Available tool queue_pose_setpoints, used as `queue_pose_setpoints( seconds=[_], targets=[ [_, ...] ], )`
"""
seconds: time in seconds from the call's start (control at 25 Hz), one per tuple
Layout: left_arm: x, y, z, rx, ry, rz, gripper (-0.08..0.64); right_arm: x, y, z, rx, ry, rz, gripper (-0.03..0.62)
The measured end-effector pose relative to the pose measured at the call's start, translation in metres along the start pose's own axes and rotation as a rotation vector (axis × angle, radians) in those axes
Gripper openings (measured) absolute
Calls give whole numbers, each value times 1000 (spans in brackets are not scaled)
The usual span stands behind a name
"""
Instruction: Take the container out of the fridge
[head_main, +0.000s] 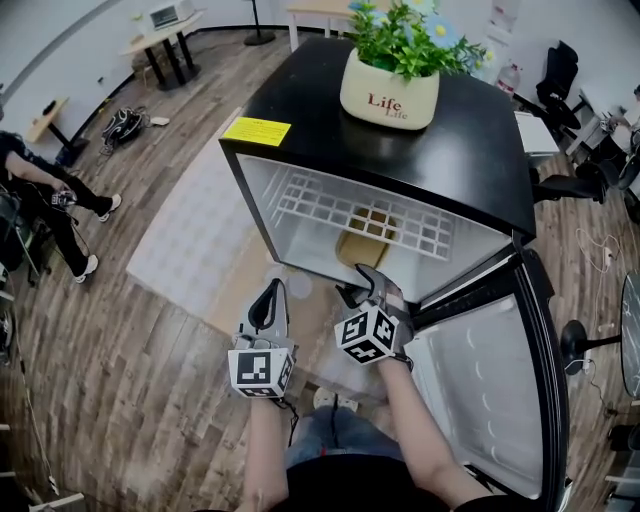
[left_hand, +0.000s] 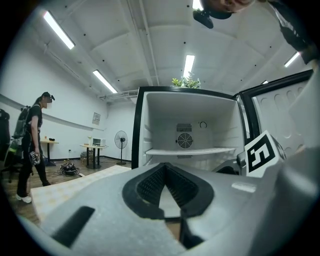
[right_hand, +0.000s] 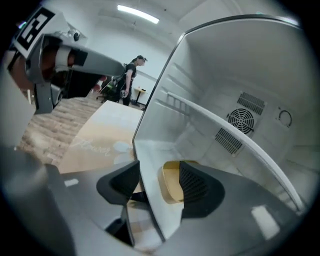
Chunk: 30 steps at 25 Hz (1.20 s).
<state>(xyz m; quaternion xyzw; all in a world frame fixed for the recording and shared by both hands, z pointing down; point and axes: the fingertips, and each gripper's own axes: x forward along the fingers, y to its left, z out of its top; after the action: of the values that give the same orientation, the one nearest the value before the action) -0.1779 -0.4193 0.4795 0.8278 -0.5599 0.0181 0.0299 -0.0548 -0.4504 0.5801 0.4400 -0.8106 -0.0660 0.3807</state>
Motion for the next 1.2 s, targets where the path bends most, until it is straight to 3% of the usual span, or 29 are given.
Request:
queue_pose_setpoints(
  seconds=[0.2,0.52,0.84,1.2],
  targets=[
    [7,6,-3,-6,4,1,5,28,7,-20,-167,152,77,261],
    [11,7,1,-9,-1,-1,5,58,3,-43,-302,304,157,247],
    [8,12,2,-3,0,12,5,71,1,-58,-304,388,235,185],
    [4,12,-1,-3,7,19,5,73,-1,-59,-288,393,259,37]
  ],
)
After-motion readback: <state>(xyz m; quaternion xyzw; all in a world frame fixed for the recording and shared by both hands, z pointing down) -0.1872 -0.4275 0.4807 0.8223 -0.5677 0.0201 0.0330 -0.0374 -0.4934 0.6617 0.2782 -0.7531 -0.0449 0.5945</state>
